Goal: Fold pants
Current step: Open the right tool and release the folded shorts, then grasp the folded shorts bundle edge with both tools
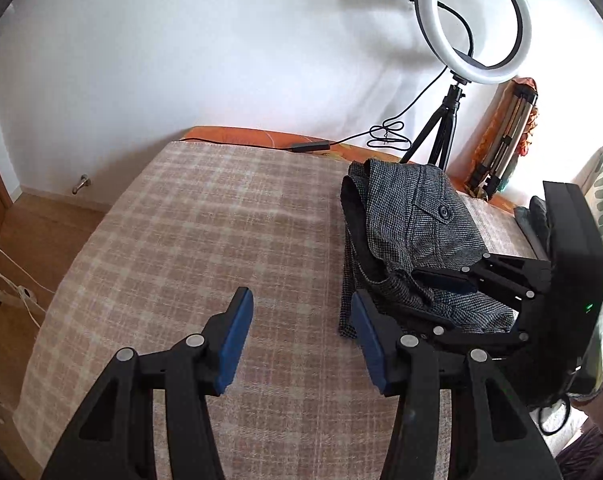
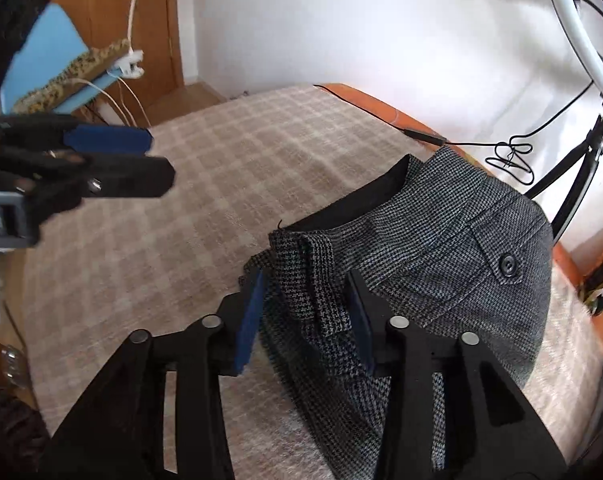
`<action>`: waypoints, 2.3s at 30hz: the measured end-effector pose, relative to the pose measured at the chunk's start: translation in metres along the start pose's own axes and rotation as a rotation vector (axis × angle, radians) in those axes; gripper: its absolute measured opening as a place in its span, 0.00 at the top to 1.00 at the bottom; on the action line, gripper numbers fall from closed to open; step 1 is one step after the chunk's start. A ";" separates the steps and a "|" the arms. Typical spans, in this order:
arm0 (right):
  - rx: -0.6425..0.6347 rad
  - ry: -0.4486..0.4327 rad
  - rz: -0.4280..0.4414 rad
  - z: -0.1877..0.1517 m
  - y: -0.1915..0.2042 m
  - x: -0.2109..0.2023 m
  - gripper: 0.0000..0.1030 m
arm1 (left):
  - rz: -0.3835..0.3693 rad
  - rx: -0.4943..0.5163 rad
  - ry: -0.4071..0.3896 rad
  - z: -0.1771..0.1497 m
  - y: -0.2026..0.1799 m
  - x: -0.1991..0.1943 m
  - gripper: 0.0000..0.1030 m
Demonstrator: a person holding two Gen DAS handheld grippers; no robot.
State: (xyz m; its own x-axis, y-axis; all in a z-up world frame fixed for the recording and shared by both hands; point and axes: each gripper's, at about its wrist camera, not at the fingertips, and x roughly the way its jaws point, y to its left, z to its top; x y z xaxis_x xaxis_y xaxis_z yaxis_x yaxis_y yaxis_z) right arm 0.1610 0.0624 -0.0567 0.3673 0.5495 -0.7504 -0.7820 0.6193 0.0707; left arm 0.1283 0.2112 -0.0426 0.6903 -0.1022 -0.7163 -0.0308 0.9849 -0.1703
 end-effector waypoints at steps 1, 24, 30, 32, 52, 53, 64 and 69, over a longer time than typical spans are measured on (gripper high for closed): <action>0.019 -0.020 0.038 -0.002 -0.004 -0.011 0.49 | -0.007 0.005 0.003 0.001 -0.003 0.001 0.53; 0.421 -0.082 -0.011 -0.006 -0.202 -0.039 0.63 | -0.102 0.229 0.120 0.028 -0.104 0.077 0.53; 0.404 -0.018 -0.029 0.001 -0.207 0.004 0.63 | -0.088 0.192 0.184 0.012 -0.082 0.098 0.53; 0.412 0.000 -0.046 0.002 -0.212 0.016 0.63 | -0.081 0.188 0.188 0.008 -0.077 0.100 0.53; 0.505 0.039 -0.074 -0.006 -0.243 0.012 0.29 | -0.089 0.008 0.251 0.002 -0.047 0.083 0.31; 0.514 0.048 -0.060 -0.007 -0.246 0.014 0.28 | -0.097 -0.009 0.257 0.002 -0.045 0.083 0.31; 0.650 0.107 0.114 -0.023 -0.270 0.049 0.25 | -0.181 -0.276 0.399 0.004 -0.022 0.103 0.31; 0.667 0.095 0.156 -0.023 -0.274 0.057 0.23 | -0.201 -0.385 0.430 -0.006 -0.014 0.104 0.31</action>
State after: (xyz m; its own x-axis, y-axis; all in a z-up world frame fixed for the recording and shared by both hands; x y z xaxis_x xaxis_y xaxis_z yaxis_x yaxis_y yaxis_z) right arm 0.3850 -0.0891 -0.1342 0.2062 0.6280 -0.7504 -0.3342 0.7660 0.5492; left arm 0.1962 0.1860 -0.1194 0.3586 -0.4072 -0.8400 -0.2443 0.8276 -0.5054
